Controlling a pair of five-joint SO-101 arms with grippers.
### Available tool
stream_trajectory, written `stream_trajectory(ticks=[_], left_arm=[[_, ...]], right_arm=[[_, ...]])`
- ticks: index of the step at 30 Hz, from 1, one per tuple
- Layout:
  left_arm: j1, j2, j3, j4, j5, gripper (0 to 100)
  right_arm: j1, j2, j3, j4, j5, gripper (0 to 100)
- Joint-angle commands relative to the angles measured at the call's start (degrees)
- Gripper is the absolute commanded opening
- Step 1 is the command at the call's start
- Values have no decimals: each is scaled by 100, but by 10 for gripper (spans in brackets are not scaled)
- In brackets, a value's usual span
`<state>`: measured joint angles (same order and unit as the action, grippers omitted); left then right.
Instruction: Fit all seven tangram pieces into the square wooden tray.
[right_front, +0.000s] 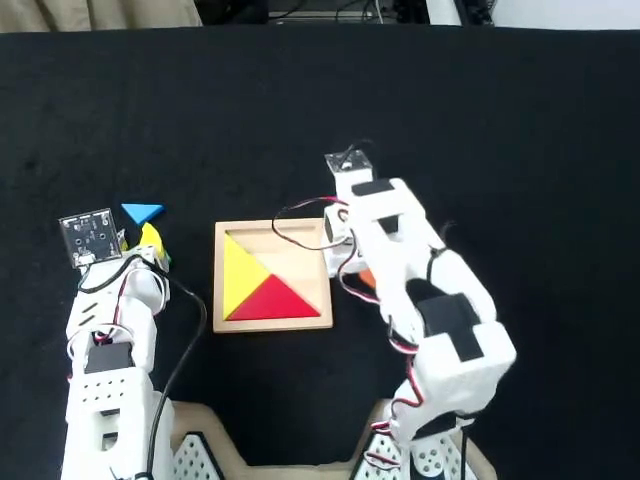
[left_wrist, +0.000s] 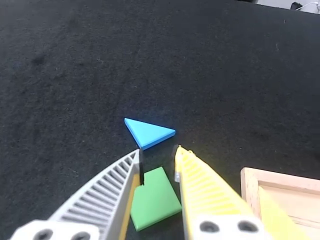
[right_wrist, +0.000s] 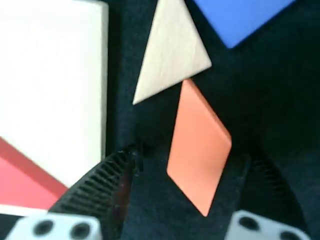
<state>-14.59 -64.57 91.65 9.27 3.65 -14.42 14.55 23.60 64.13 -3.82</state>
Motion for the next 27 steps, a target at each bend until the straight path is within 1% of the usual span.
stream_trajectory(ticks=[1, 4, 6, 11, 16, 19, 21, 24, 27], left_arm=[[75, -79, -110, -141, -53, 123], [75, -79, -110, -141, -53, 123], [75, -79, -110, -141, -53, 123], [84, -79, -110, -141, -53, 123], [84, -79, -110, -141, -53, 123], [84, -79, -110, -141, -53, 123], [84, -79, -110, -141, -53, 123], [84, -79, -110, -141, -53, 123], [75, -79, -110, -141, -53, 123]], right_arm=[[-44, 154, -391, 53, 9, 178], [-44, 154, -409, 53, 9, 54], [-44, 154, -418, 53, 9, 8], [-53, -31, -418, 167, 9, 10], [-237, -1314, -453, 712, 9, 11], [-686, -2035, -426, 853, 9, 11], [-1099, -2255, -382, 853, 18, 11], [-1662, -2132, -321, 607, 167, 11], [-1802, -1719, -233, 185, 35, 11]])
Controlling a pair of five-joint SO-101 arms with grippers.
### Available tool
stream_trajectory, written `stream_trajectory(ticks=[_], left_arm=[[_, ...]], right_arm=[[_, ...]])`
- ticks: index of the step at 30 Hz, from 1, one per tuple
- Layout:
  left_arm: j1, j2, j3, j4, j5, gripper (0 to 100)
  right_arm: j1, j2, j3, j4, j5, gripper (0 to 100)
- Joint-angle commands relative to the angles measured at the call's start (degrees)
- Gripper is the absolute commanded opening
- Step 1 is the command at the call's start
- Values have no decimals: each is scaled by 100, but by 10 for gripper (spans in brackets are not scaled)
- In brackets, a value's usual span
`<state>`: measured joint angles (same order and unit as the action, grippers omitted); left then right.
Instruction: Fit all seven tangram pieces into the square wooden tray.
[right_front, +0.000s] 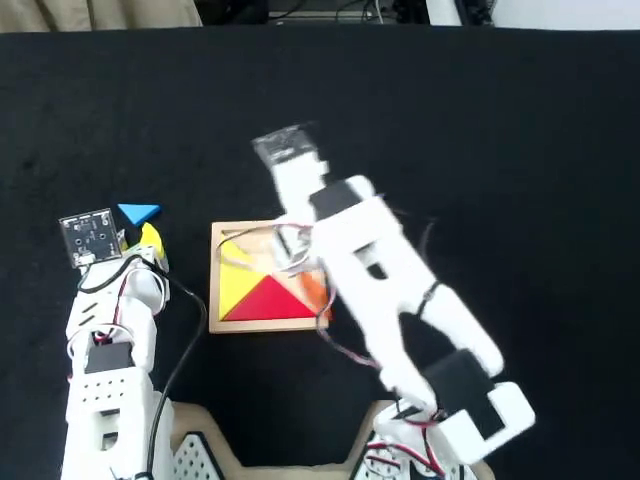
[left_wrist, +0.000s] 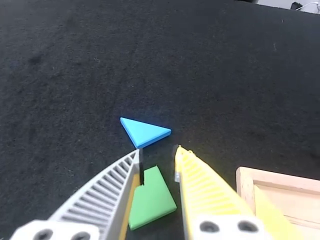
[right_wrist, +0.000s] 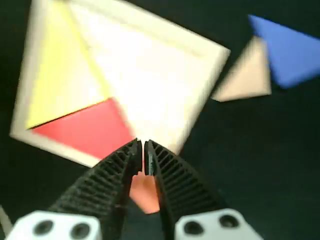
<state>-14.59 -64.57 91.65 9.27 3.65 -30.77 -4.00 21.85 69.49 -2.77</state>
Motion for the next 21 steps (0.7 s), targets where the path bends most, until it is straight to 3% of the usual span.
stream_trajectory(ticks=[1, 4, 9, 14, 21], left_arm=[[66, -79, -110, -141, -53, 123], [66, -79, -110, -141, -53, 123], [75, -79, -110, -141, -53, 123], [75, -79, -110, -149, -53, 123], [84, -79, -110, -149, -53, 123]], right_arm=[[-132, 295, -57, -484, -229, 11], [53, 787, -92, -774, -668, 11], [141, 1051, -163, -800, -589, 11], [730, 356, -286, -536, -536, 11], [932, -910, 84, 132, 1415, 25]])
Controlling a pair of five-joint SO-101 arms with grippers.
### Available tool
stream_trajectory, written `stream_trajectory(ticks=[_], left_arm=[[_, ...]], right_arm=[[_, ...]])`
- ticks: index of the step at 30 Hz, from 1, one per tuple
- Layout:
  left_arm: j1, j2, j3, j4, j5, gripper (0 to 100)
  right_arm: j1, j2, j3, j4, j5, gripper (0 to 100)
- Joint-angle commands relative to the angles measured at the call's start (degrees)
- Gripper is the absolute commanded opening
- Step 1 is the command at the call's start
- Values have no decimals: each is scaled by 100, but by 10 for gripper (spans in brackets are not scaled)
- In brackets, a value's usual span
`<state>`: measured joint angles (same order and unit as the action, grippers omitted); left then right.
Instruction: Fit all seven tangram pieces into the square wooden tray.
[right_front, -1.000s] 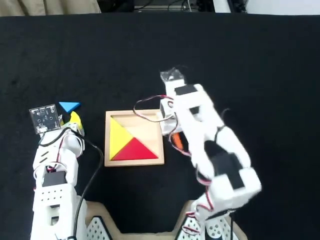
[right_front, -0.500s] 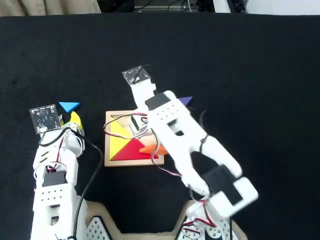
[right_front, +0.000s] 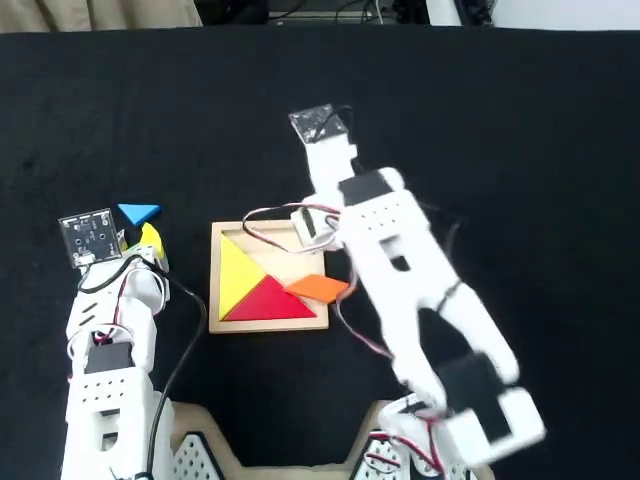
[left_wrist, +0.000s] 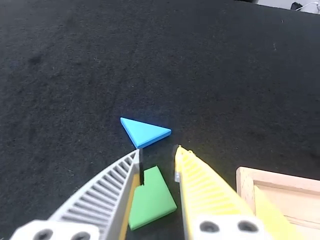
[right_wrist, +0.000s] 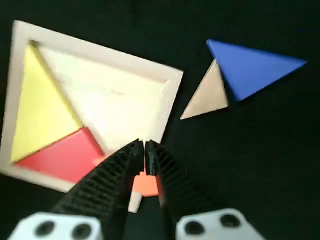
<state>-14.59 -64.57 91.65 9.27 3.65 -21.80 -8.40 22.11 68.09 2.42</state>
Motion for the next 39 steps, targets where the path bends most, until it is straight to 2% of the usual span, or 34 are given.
stream_trajectory(ticks=[1, 4, 6, 18, 24, 30, 39], left_arm=[[84, -79, -110, -149, -53, 123], [84, -79, -110, -149, -53, 123], [84, -79, -110, -149, -53, 123], [84, -62, -110, -149, -53, 123], [84, -62, -110, -149, -53, 123], [84, -62, -110, -149, -53, 123], [92, -62, -110, -149, -53, 123]], right_arm=[[-18, -479, 145, 387, 1187, 51], [-97, -391, 374, 484, 1486, 181], [-123, -242, 391, 404, 1477, 217], [-976, 971, 409, 211, 1442, 218], [-958, 1015, 611, -9, 1486, 181], [-932, 1015, 831, -229, 1741, 181], [-932, 963, 778, -229, 1723, 181]])
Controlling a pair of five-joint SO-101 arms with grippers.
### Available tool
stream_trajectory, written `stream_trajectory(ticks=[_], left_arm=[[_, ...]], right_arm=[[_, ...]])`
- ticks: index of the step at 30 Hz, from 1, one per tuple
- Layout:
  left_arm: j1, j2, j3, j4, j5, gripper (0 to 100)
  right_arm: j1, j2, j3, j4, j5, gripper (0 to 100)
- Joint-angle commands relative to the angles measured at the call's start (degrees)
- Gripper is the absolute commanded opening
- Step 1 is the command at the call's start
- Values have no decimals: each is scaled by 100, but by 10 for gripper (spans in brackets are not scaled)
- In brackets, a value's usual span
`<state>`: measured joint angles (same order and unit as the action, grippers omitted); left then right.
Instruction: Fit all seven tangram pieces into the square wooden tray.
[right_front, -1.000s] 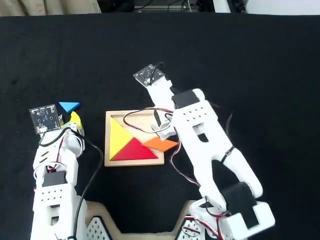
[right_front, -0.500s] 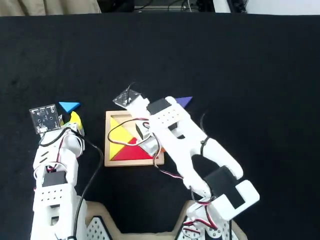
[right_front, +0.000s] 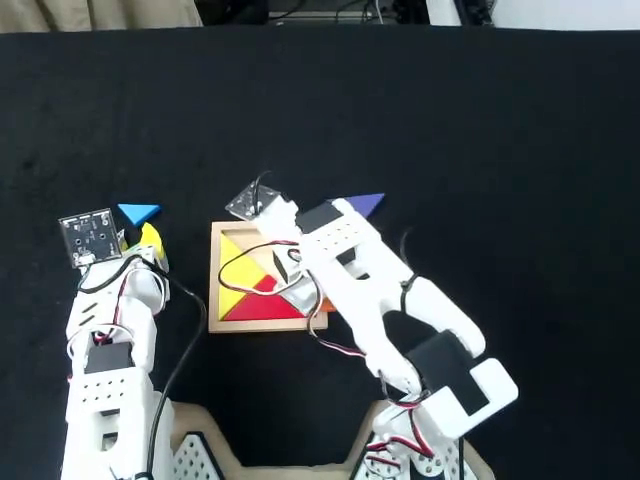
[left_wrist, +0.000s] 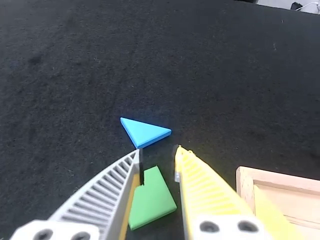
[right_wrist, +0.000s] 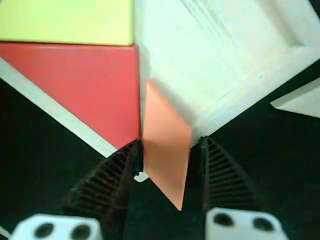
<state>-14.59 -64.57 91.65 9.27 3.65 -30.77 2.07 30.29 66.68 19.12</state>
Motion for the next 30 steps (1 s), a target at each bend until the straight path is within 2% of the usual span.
stream_trajectory(ticks=[1, 13, 19, 27, 30], left_arm=[[92, -62, -110, -149, -53, 123], [92, -70, -110, -149, -53, 123], [92, -70, -110, -149, -53, 123], [180, -70, -110, -141, -62, 123], [312, -35, -110, -141, -308, 123]], right_arm=[[-35, -48, -92, -88, 53, 181], [-211, 435, -154, -290, -220, 178], [-255, 418, -268, -325, -229, 8], [-255, 277, -295, -334, -246, 12], [-255, 145, -435, -334, -651, 12]])
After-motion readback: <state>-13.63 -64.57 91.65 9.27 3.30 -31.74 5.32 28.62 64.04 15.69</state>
